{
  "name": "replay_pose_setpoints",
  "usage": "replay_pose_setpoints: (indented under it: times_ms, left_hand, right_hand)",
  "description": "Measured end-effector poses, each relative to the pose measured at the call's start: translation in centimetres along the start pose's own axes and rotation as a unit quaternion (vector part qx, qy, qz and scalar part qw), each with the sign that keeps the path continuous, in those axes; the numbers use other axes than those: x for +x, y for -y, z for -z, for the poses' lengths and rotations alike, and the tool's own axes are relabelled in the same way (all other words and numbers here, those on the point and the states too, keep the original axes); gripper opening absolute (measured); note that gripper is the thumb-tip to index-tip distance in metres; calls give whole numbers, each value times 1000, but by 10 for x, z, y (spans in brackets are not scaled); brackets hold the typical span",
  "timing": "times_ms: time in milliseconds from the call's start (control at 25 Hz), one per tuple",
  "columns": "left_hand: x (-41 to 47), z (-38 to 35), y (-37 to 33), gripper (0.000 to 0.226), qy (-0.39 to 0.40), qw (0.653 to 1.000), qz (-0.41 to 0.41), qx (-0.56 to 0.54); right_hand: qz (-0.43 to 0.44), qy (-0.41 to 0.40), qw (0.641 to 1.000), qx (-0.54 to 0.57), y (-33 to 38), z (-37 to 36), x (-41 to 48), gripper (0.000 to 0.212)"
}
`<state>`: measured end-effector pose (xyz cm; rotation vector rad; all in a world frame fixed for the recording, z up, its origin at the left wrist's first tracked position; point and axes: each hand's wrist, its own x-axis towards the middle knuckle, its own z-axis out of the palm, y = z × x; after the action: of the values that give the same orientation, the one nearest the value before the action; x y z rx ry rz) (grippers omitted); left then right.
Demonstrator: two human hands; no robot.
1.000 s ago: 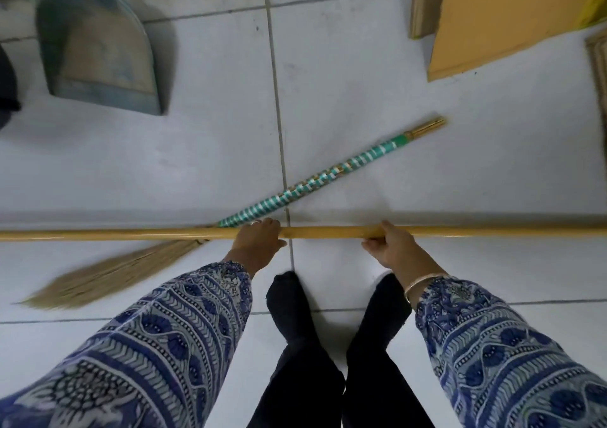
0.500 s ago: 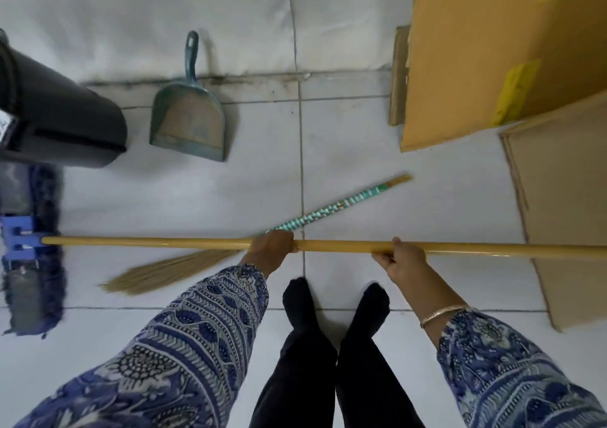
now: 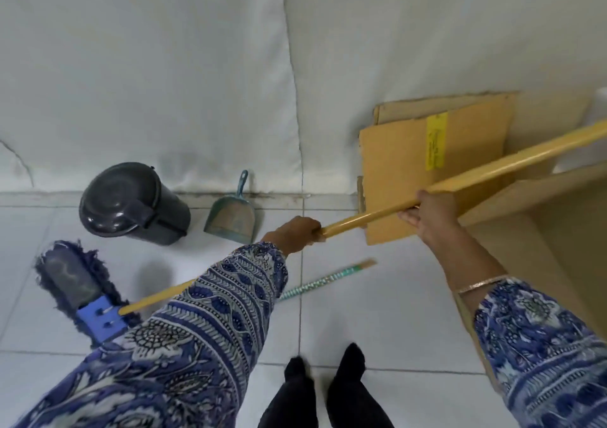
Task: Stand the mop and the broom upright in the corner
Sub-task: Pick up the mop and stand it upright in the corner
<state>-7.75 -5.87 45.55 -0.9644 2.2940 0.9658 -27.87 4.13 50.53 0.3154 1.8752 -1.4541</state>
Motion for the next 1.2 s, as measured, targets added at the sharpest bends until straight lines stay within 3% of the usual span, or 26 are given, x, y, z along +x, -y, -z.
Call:
replay_pose_setpoints:
  times_ms: [120,240,400,600,800,1200]
  left_hand:
    - [-46,66,-64,31,-44,998,-45,-15]
    - [-93,113,-125,33,-77,991,-111,-22]
    - [-136,148,-206,21,-130,972,-198,1]
    - [-151,161,-306,29,-189,945,-264,-42]
    - [-127,152,-412,35,-225,920,-296,-125]
    - [-15,113,-616,20,-310,896,-244,-203]
  right_hand:
    - [103,45,993,-37,103,19,-59,33]
    - [207,65,975,-43,184,51,-126,10]
    - [307,67,948,-57,268,104,-201,12]
    - [400,45,911,-89,343,168,-249,14]
    - [447,45,887,-110,403,234,-233,14]
    - [482,105,848,-195,510,365,-105,20]
